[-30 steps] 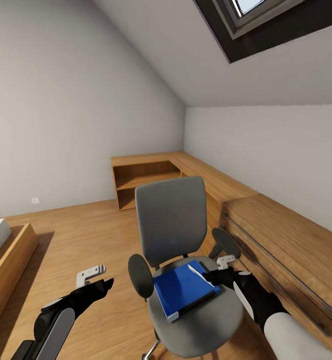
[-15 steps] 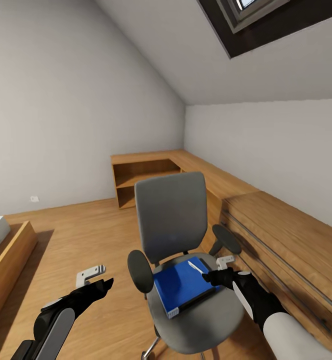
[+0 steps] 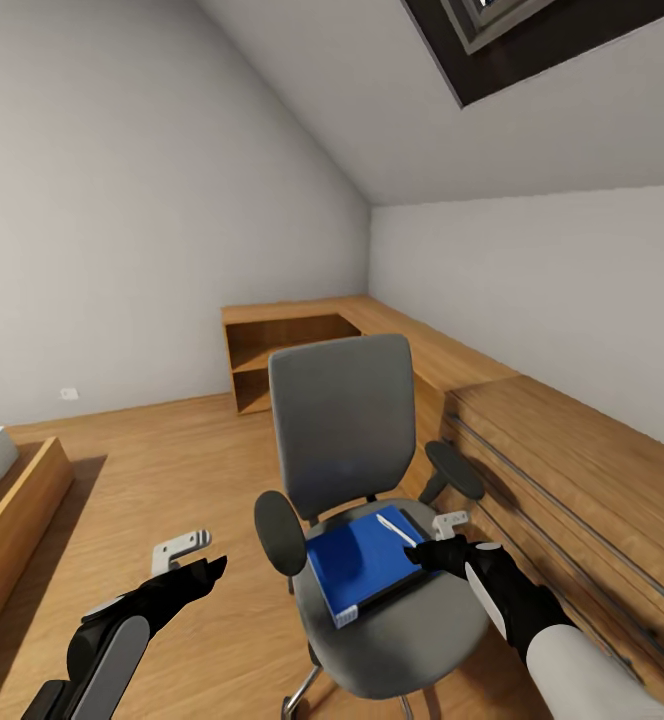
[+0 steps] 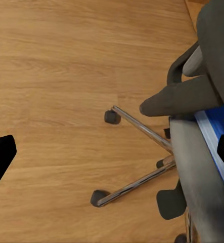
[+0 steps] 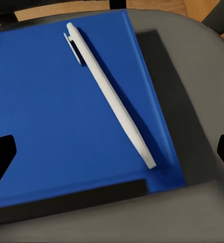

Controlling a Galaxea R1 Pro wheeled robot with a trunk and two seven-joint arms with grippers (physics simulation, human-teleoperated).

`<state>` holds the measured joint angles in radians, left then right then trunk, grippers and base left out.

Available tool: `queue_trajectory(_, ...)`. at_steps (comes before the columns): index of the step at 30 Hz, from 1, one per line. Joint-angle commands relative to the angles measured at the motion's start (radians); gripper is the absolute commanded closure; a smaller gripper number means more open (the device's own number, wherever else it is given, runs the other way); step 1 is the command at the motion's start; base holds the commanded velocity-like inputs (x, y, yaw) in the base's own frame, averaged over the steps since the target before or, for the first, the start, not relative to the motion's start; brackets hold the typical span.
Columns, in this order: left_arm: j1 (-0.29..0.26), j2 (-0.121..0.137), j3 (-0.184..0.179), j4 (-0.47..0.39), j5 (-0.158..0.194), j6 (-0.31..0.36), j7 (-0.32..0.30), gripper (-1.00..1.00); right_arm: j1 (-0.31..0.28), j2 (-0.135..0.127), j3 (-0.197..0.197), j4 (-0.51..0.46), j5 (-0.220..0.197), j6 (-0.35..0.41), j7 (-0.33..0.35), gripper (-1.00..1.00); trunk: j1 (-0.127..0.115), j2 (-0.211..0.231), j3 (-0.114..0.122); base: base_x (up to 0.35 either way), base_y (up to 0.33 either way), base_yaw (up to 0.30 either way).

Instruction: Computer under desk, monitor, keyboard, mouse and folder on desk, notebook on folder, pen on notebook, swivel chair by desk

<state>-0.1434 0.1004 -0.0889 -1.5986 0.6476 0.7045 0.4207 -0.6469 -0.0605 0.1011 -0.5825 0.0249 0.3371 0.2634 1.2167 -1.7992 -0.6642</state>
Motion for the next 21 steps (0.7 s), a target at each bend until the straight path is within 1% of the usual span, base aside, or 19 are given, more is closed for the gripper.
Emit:
queue_trajectory(1, -0.001, 0.001, -0.002, -0.001, 0.01, 0.001, 0.01, -1.0, 0.0, -0.001, 0.003, -0.002, 0.003, 0.005, 0.002, -1.0, 0.004, -0.008, -0.004, 0.0, 0.0, 0.0)
queue_trajectory(3, -0.001, 0.001, -0.002, 0.0, 0.01, 0.001, 0.01, -1.0, 0.0, -0.001, 0.003, -0.002, 0.003, 0.004, 0.002, -1.0, 0.012, -0.022, -0.011, 0.0, 0.0, 0.0)
queue_trajectory(9, -0.001, 0.0, -0.001, 0.033, 0.013, 0.001, 0.011, -1.0, 0.0, -0.001, 0.002, -0.002, 0.003, 0.001, 0.001, -1.0, 0.012, -0.022, -0.011, 0.0, 0.0, 0.0)
queue_trajectory(15, -0.001, 0.002, 0.001, 0.049, 0.015, 0.001, 0.01, -1.0, 0.0, -0.001, 0.003, -0.001, 0.004, 0.0, 0.001, -1.0, 0.012, -0.022, -0.011, 0.004, 0.0, 0.0)
queue_trajectory(21, -0.001, 0.002, 0.002, 0.072, 0.015, 0.0, 0.008, -1.0, 0.0, -0.001, 0.003, 0.0, 0.004, 0.0, 0.0, -1.0, 0.012, -0.022, -0.011, 0.139, 0.0, 0.0)
